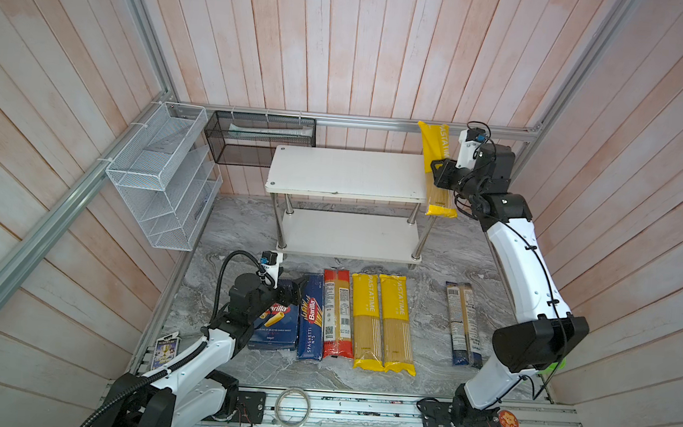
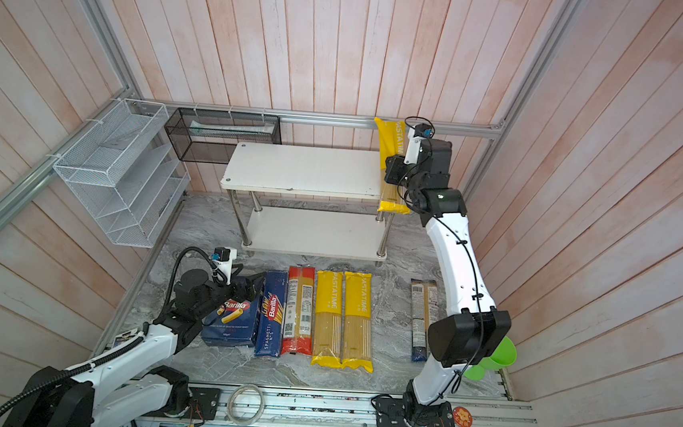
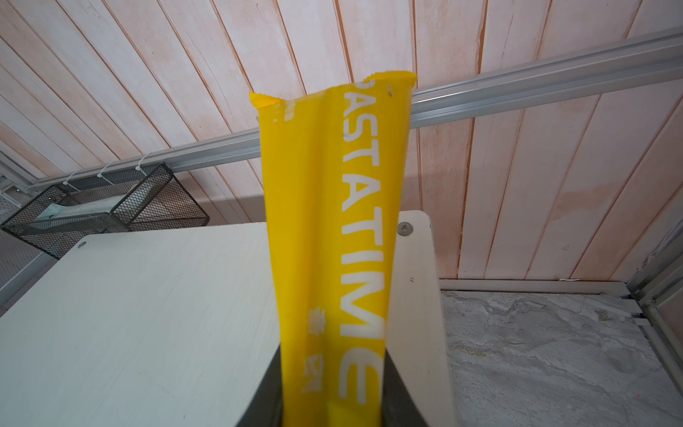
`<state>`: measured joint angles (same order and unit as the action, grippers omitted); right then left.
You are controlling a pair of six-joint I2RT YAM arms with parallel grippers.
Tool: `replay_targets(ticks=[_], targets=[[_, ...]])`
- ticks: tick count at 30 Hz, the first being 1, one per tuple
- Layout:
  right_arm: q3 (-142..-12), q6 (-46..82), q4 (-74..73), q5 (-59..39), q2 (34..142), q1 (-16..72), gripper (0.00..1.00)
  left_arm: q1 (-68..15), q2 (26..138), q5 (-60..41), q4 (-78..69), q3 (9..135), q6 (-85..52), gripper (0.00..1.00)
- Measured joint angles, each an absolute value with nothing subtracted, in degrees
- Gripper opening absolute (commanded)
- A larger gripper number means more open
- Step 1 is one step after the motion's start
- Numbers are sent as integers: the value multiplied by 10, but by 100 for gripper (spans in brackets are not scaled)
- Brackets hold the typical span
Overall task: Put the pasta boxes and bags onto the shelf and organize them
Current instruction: 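Carry the yellow bag with the right gripper over the white shelf's top, then lower the yellow bag onto the shelf top, open the right gripper and withdraw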
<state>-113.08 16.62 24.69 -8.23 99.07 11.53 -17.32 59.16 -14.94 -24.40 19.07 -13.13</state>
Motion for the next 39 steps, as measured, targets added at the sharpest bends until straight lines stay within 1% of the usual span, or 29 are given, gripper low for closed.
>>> replay_targets(ticks=[6, 11, 13, 18, 23, 26, 30, 34, 38, 39], targets=[[-1124, 168, 236, -75, 988, 115, 5, -173, 594, -149, -244, 191, -131, 100], [-1122, 168, 234, -74, 988, 115, 10, -173, 595, -149, -244, 191, -131, 99], [-1121, 169, 232, -74, 988, 115, 15, -173, 595, -149, -244, 191, -131, 100], [-1118, 170, 226, -71, 988, 115, 23, -173, 595, -149, -244, 191, -131, 100], [-1117, 172, 222, -69, 988, 115, 25, -173, 595, -149, -244, 191, -131, 100], [-1117, 175, 222, -69, 988, 115, 30, -174, 595, -149, -244, 191, -131, 100], [-1116, 178, 223, -69, 988, 115, 34, -174, 595, -149, -244, 191, -131, 100], [-1115, 178, 224, -69, 988, 116, 40, -174, 595, -149, -244, 191, -131, 100], [-1115, 178, 232, -67, 988, 116, 48, -174, 595, -149, -244, 191, -131, 100], [-1115, 178, 233, -67, 988, 115, 53, -174, 595, -149, -244, 191, -131, 100]])
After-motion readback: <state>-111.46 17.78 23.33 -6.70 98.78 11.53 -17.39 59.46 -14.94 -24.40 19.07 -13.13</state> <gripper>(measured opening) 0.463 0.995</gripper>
